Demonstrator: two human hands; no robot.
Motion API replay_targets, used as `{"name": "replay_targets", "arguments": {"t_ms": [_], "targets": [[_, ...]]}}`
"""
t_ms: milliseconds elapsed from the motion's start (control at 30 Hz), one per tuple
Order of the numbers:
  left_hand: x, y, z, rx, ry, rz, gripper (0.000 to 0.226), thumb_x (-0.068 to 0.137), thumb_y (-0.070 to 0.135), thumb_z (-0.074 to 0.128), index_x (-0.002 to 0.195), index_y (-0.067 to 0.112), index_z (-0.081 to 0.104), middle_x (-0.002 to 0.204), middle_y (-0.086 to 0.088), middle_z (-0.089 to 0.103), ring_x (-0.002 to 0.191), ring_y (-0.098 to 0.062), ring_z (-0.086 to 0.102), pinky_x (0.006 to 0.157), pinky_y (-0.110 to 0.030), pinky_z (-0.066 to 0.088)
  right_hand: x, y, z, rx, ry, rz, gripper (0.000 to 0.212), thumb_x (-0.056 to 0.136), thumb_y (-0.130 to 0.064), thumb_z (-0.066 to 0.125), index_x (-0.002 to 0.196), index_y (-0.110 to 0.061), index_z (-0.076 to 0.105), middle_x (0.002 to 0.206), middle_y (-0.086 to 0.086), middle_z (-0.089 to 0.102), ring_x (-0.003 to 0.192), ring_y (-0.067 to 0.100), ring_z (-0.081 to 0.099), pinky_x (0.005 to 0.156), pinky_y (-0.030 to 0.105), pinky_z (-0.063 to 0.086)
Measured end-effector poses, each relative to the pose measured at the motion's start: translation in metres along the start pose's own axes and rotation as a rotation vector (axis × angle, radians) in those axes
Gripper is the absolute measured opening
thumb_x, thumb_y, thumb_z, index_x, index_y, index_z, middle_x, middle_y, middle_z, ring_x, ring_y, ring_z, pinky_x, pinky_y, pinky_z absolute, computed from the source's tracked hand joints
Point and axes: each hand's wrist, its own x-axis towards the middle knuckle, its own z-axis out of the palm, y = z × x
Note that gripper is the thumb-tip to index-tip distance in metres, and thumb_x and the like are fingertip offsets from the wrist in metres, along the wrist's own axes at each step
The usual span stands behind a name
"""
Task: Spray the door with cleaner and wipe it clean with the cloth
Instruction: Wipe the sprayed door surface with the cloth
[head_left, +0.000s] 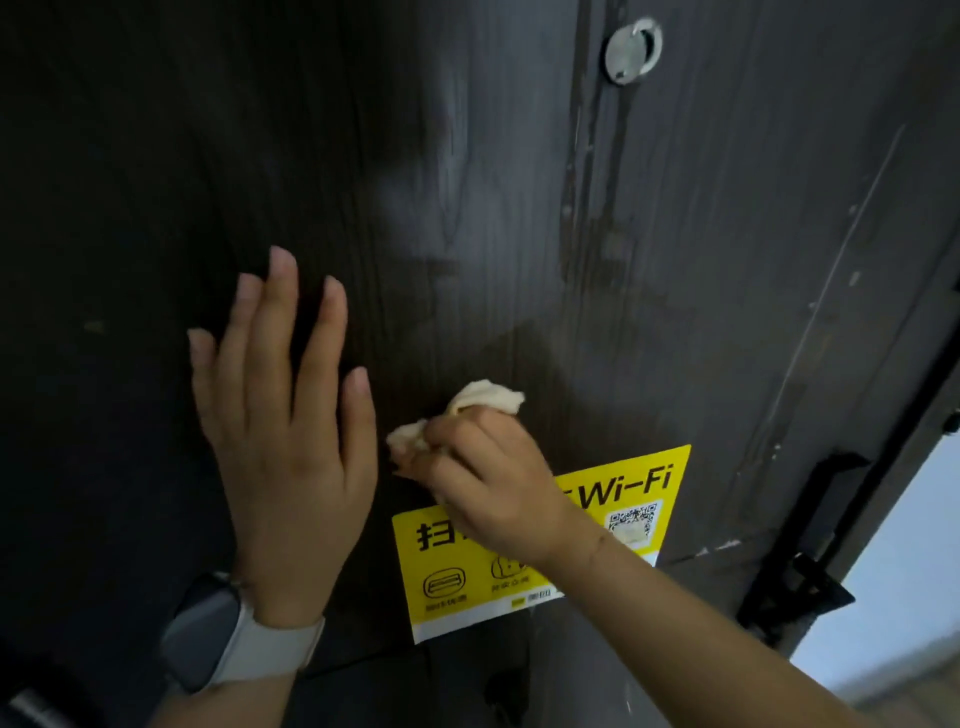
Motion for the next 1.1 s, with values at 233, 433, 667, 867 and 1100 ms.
{"name": "replay_targets", "arguments": {"t_ms": [233,433,667,867,1100], "targets": [[0.0,-0.01,0.011,0.198,0.04,-0.035,0.054,0.105,0.029,0.035,0.154,0.013,0.019,0.159,-0.01,0.019,0.149,-0.021,0.009,0.121,-0.047,0.006,0.045,0.085,-0.072,-0.179,0.729,0.623,0.006,0.094,-0.003,0.052,0.09,0.0,0.057,0.093,0.014,0.05,0.089,0.032,0.052,0.082,0.048,0.045],[0.0,-0.011,0.007,0.194,0.05,-0.008,0.052,0.105,0.027,0.036,0.153,0.011,0.023,0.159,-0.011,0.021,0.149,-0.023,0.014,0.121,-0.047,0.009,0.057,-0.01,0.003,-0.057,0.193,0.167,0.02,0.095,-0.01,0.045,0.101,-0.002,0.061,0.094,0.02,0.062,0.084,0.033,0.055,0.075,0.039,0.044],[0.005,-0.009,-0.005,0.053,0.009,-0.035,0.048,0.103,0.021,0.033,0.15,0.011,0.03,0.158,-0.007,0.024,0.149,-0.021,0.015,0.121,-0.045,0.007,0.084,0.094,-0.098,-0.245,0.51,0.431,0.014,0.086,0.002,0.044,0.085,0.002,0.058,0.089,0.023,0.056,0.086,0.026,0.048,0.079,0.021,0.032],[0.031,0.006,-0.013,-0.071,0.109,-0.048,0.045,0.101,0.017,0.035,0.146,0.009,0.04,0.156,-0.008,0.029,0.146,-0.021,0.023,0.119,-0.042,0.013,0.108,0.06,-0.058,-0.154,0.571,0.464,0.02,0.082,0.0,0.046,0.094,0.008,0.059,0.095,0.025,0.053,0.092,0.03,0.047,0.085,0.036,0.037],[0.064,0.005,-0.002,0.056,0.106,-0.019,0.048,0.102,0.018,0.036,0.15,0.012,0.033,0.159,-0.009,0.025,0.148,-0.023,0.017,0.121,-0.046,0.009,0.089,0.077,-0.091,-0.112,0.48,0.319,0.018,0.084,0.005,0.066,0.101,-0.002,0.067,0.099,0.007,0.066,0.092,0.025,0.06,0.089,0.035,0.045]]}}
